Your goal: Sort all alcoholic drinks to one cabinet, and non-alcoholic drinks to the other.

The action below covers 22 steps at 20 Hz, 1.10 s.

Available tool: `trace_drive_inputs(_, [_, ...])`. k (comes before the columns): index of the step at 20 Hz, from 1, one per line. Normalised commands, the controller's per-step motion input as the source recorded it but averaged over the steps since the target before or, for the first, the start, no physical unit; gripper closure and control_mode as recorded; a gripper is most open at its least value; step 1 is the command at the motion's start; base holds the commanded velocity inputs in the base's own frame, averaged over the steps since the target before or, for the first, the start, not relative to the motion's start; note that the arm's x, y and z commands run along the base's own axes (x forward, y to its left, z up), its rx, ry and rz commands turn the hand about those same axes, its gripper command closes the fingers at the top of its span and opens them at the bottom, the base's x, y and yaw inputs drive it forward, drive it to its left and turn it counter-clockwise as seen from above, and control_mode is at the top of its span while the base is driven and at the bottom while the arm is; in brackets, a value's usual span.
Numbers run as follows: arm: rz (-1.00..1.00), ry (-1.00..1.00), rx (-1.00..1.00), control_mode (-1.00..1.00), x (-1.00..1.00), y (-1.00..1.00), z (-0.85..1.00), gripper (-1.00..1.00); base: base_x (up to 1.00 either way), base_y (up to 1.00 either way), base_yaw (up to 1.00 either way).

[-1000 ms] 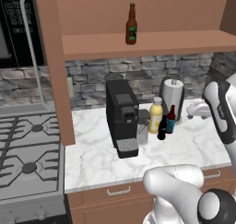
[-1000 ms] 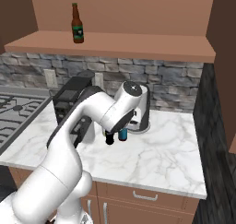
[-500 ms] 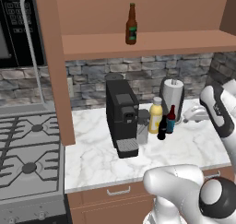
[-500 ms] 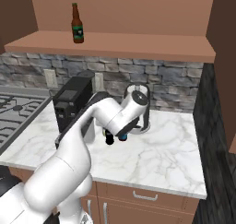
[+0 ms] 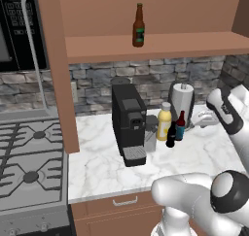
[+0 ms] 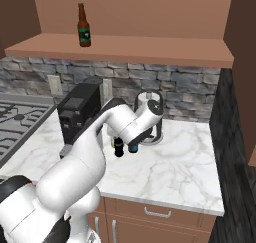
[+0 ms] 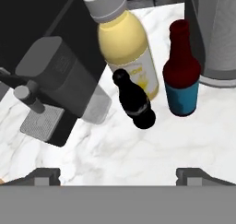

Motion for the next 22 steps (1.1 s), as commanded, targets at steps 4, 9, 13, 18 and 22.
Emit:
trace_drive_inputs(4, [0.04, 0.00, 0.05, -1.00, 0.17, -0.06, -0.14, -1.00, 0.00, 0.00, 0.00])
trace_drive_inputs(9, [0.03, 0.00, 0.04, -1.00, 0.27, -0.02, -0.13, -1.00, 0.00, 0.00, 0.00])
trace_drive_inputs(13, [0.01, 0.00, 0.03, -1.00, 0.31, 0.00, -0.09, -1.00, 0.00, 0.00, 0.00])
trace_drive_inputs(18, [0.01, 0.00, 0.02, -1.00, 0.29, 0.00, -0.09, -1.00, 0.00, 0.00, 0.00])
trace_drive_inputs(22, [0.01, 0.00, 0.02, -1.00, 0.25, 0.00, -0.15, -1.00, 0.00, 0.00, 0.00])
